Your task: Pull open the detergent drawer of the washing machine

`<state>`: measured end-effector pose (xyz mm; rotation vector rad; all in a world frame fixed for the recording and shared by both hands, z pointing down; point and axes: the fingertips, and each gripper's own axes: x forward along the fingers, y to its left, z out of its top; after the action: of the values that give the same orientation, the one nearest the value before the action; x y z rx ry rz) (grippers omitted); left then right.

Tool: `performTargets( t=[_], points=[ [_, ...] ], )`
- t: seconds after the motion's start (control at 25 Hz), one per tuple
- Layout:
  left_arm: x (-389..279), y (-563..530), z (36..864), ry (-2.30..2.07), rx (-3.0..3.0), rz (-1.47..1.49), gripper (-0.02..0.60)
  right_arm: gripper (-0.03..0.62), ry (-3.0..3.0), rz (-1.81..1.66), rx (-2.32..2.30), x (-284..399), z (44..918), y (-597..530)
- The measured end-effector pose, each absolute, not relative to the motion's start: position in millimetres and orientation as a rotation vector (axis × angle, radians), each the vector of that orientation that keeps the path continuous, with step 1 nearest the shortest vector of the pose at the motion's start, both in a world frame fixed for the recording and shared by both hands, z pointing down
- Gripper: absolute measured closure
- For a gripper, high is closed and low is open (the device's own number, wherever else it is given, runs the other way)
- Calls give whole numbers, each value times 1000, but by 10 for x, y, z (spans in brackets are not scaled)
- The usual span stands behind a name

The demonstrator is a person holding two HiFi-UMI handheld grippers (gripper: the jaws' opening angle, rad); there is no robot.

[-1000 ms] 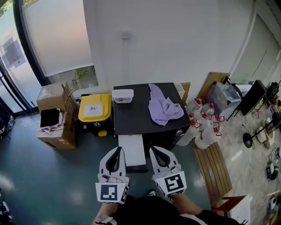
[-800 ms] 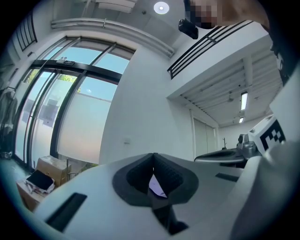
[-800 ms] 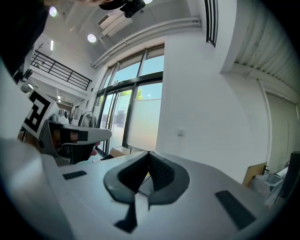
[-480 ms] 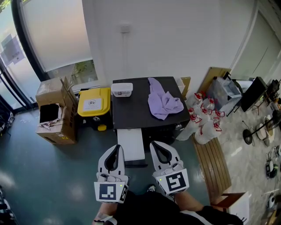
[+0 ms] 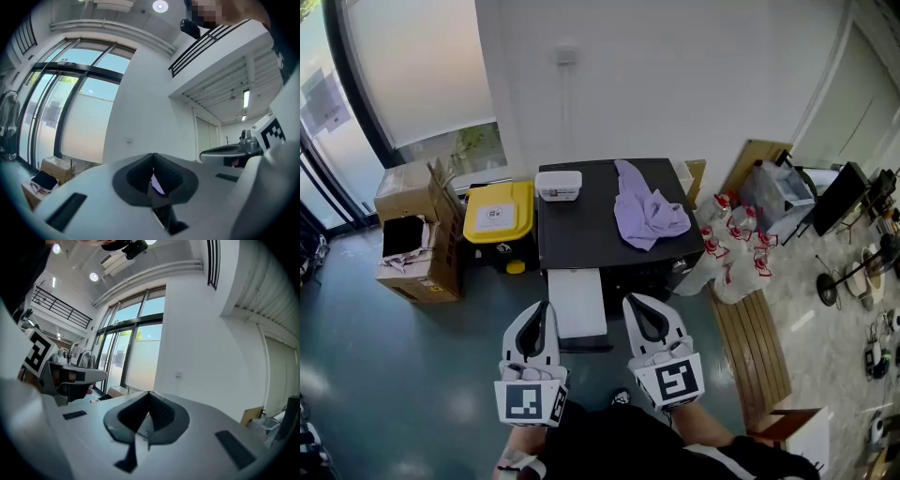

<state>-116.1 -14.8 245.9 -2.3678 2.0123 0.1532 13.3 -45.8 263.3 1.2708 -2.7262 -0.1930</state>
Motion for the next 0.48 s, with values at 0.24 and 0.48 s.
performTargets(
  t=[0.24,0.48],
  points=[
    [-1165,-130,2455,2011,-2373,158,560,586,-2726,-207,1278,160,2600,-463],
    [-1167,-133,2452,1999,-2382,159,560,588,-2714,-229,1254,126,2614,-431]
  ],
)
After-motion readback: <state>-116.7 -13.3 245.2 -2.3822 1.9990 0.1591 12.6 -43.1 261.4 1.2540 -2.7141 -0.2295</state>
